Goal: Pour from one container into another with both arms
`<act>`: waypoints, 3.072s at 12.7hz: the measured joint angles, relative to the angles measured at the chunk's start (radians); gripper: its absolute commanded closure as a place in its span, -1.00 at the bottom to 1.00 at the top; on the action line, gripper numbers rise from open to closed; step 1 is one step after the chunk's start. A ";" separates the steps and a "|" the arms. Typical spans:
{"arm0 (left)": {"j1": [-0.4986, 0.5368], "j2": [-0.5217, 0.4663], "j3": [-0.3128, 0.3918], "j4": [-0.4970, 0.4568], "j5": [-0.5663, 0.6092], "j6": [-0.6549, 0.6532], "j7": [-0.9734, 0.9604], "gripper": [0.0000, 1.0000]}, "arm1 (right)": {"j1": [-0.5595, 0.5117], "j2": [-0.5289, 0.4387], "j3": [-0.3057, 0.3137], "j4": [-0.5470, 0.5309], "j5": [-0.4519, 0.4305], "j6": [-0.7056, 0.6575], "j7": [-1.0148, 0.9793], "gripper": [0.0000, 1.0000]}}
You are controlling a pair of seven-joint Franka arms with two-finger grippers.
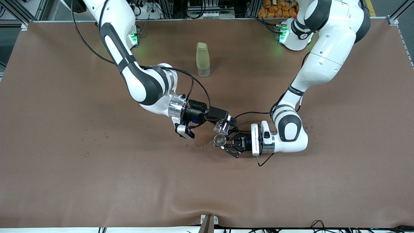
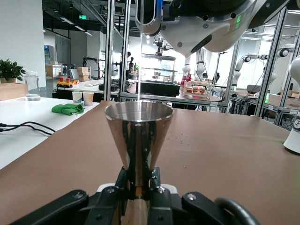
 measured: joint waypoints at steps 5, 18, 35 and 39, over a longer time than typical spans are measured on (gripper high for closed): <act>0.000 0.000 0.000 0.000 0.001 -0.004 -0.006 1.00 | 0.002 0.000 0.004 0.000 0.066 0.000 0.000 1.00; 0.024 -0.005 0.000 0.000 0.042 -0.016 -0.030 1.00 | 0.002 0.005 0.004 -0.003 0.155 0.001 0.001 1.00; 0.111 -0.008 0.003 0.000 0.131 -0.104 -0.031 1.00 | -0.080 0.008 -0.026 -0.011 -0.233 0.000 -0.136 1.00; 0.197 -0.008 0.006 -0.001 0.239 -0.178 -0.031 1.00 | -0.183 0.017 -0.029 -0.015 -0.424 -0.032 -0.184 1.00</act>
